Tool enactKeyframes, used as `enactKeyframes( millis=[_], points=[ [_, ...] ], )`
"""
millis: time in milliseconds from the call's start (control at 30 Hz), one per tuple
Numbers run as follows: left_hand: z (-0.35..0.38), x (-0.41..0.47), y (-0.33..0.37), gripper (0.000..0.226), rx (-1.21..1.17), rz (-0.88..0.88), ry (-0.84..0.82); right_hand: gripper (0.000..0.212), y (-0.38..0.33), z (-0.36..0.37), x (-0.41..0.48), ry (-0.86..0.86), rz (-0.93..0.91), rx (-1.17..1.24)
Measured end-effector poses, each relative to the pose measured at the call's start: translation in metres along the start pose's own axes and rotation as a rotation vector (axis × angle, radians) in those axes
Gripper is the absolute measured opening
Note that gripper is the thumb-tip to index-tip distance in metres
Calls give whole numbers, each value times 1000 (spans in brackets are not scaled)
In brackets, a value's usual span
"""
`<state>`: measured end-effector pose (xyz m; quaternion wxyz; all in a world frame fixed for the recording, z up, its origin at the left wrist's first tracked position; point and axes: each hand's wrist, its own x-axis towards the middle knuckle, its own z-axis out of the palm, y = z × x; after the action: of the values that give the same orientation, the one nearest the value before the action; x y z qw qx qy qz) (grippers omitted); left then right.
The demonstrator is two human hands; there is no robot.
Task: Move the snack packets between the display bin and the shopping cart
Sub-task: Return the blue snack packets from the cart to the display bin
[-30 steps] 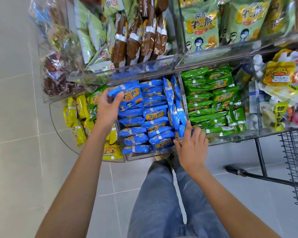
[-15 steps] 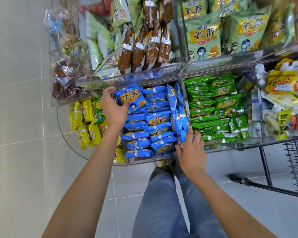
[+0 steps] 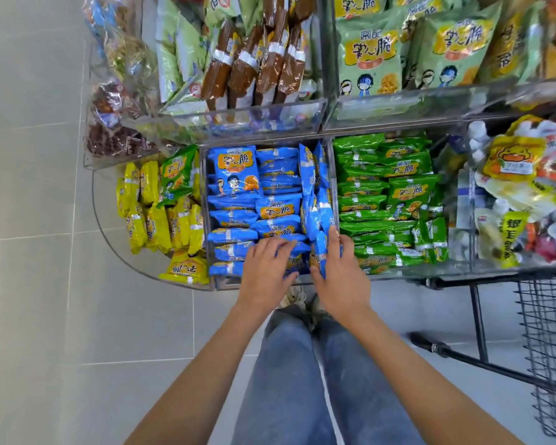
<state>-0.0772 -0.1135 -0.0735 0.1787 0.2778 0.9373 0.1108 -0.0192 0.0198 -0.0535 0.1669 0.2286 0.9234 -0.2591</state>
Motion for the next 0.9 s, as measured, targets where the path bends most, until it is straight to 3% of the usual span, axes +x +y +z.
enactKeyframes(
  millis=[100,300,433,567,667,800,900],
  points=[
    [5,10,6,41,57,-34,55,74,2,6,0,52,-12,68],
    [-8,9,-10,34,15,41,1,66,4,19,-14,189,-26,207],
    [-13,-2,-17,35,22,172,111,64,-1,27,-11,248,-16,184],
    [-1,-4,-1,39,-13,161,210,69,-11,36,5,191,98,26],
    [4,-2,2,37,-94,87,214,70,-8,41,7,176,84,-66],
    [5,-3,3,37,-61,53,258,83,3,38,5,102,24,-37],
    [6,-8,10,30,-138,6,304,93,11,29,-1,65,-78,134]
  ],
)
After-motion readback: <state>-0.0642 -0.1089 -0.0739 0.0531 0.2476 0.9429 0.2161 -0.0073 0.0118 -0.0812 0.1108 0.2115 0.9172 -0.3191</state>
